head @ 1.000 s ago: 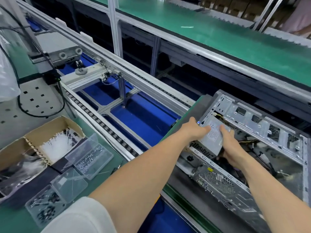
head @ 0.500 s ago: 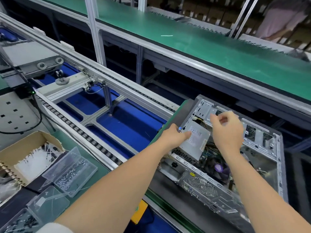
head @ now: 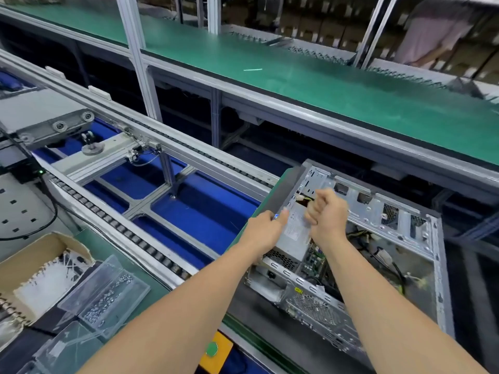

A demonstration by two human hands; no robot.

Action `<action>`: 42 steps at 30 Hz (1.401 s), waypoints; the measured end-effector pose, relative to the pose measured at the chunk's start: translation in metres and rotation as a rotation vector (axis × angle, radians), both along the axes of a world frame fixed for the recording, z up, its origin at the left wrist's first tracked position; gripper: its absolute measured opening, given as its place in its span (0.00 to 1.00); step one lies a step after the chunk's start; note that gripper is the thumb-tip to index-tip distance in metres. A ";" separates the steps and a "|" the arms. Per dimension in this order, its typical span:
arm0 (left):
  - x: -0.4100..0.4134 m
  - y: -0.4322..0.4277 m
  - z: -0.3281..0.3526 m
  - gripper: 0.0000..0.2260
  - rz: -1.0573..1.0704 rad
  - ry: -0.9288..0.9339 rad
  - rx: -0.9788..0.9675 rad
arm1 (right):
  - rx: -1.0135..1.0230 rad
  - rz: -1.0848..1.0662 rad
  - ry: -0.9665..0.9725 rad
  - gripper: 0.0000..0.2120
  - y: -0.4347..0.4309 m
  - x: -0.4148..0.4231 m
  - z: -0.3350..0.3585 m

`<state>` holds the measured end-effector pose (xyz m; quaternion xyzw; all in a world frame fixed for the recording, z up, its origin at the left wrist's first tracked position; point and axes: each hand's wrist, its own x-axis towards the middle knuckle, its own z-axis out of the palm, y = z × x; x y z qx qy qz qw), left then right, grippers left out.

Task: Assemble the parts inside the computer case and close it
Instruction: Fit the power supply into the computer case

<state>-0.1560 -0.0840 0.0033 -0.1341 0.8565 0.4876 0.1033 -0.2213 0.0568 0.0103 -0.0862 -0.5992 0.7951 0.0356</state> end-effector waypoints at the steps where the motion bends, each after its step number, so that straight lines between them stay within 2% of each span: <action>1: 0.001 0.000 0.001 0.26 0.005 -0.003 0.033 | 0.180 -0.076 0.021 0.18 0.005 0.001 -0.002; 3: -0.001 0.001 0.001 0.20 0.011 0.002 0.056 | 0.565 -0.155 0.051 0.17 0.017 0.001 -0.010; 4: -0.002 0.001 0.001 0.17 0.018 0.000 0.062 | 0.695 -0.141 0.050 0.16 0.023 0.001 -0.014; 7: -0.003 0.000 0.002 0.11 -0.013 -0.004 -0.022 | 0.908 0.053 0.056 0.09 0.032 0.003 -0.023; 9: -0.004 0.000 0.003 0.13 0.018 -0.021 0.011 | 0.972 0.234 0.005 0.14 0.035 0.004 -0.032; 11: -0.005 0.000 0.004 0.16 0.028 -0.034 0.013 | 0.931 0.340 -0.078 0.21 0.037 0.004 -0.037; 14: -0.007 0.000 0.003 0.17 0.057 -0.081 0.028 | 0.937 0.412 -0.077 0.20 0.044 0.003 -0.038; 16: -0.009 0.000 0.003 0.16 0.083 -0.100 0.074 | 0.963 0.446 -0.057 0.21 0.047 0.002 -0.037; 20: -0.011 0.000 0.001 0.11 0.099 -0.102 0.092 | 0.947 0.501 -0.054 0.29 0.053 -0.001 -0.036; 24: -0.009 0.001 0.004 0.13 0.092 -0.105 0.112 | 0.852 0.521 -0.147 0.42 0.052 -0.001 -0.039; 27: -0.009 0.000 0.003 0.10 0.098 -0.133 0.145 | 0.751 0.509 -0.270 0.43 0.042 -0.001 -0.041; 32: -0.011 -0.001 0.002 0.10 0.048 -0.115 0.086 | 0.773 0.378 -0.259 0.49 0.036 -0.003 -0.049; 35: -0.010 -0.001 0.002 0.10 0.022 -0.092 0.064 | 0.805 0.417 -0.251 0.45 0.039 0.001 -0.051; 37: -0.011 -0.001 0.000 0.11 -0.006 -0.092 0.042 | 0.824 0.450 -0.220 0.39 0.039 0.004 -0.050; 40: -0.012 -0.003 -0.003 0.12 0.004 -0.065 0.067 | 0.880 0.485 -0.182 0.23 0.037 0.007 -0.049; 42: -0.014 -0.004 -0.006 0.14 -0.004 -0.046 0.067 | 0.848 0.506 -0.229 0.20 0.038 0.004 -0.049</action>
